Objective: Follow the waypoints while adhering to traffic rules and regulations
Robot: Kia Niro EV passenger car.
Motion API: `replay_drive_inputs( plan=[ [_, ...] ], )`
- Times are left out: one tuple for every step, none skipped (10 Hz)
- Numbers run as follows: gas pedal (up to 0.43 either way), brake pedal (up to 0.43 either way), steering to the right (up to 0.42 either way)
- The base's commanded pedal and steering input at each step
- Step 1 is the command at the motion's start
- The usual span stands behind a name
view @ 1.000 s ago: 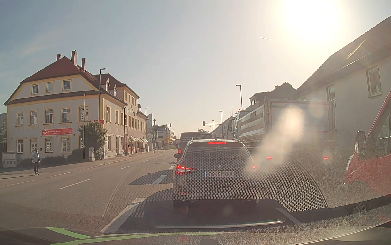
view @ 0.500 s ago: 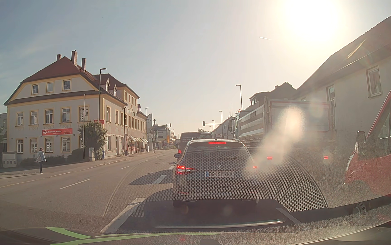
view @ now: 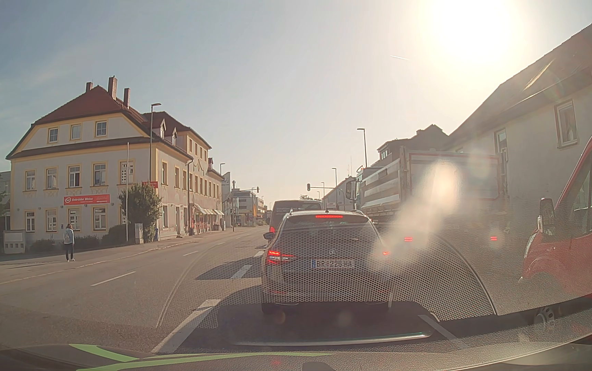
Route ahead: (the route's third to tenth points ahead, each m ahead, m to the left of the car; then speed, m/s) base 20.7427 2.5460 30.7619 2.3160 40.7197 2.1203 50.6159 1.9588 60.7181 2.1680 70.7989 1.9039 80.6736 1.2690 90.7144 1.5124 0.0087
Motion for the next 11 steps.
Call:
replay_drive_inputs(
  plan=[
    [0.0,0.439,0.001],
    [0.0,0.415,0.001],
    [0.0,0.415,0.001],
    [0.0,0.409,0.001],
    [0.0,0.402,0.001],
    [0.0,0.402,0.001],
    [0.0,0.409,0.002],
    [0.0,0.402,0.001],
    [0.0,0.402,0.001],
    [0.0,0.402,0.001],
    [0.0,0.402,0.001]
  ],
)
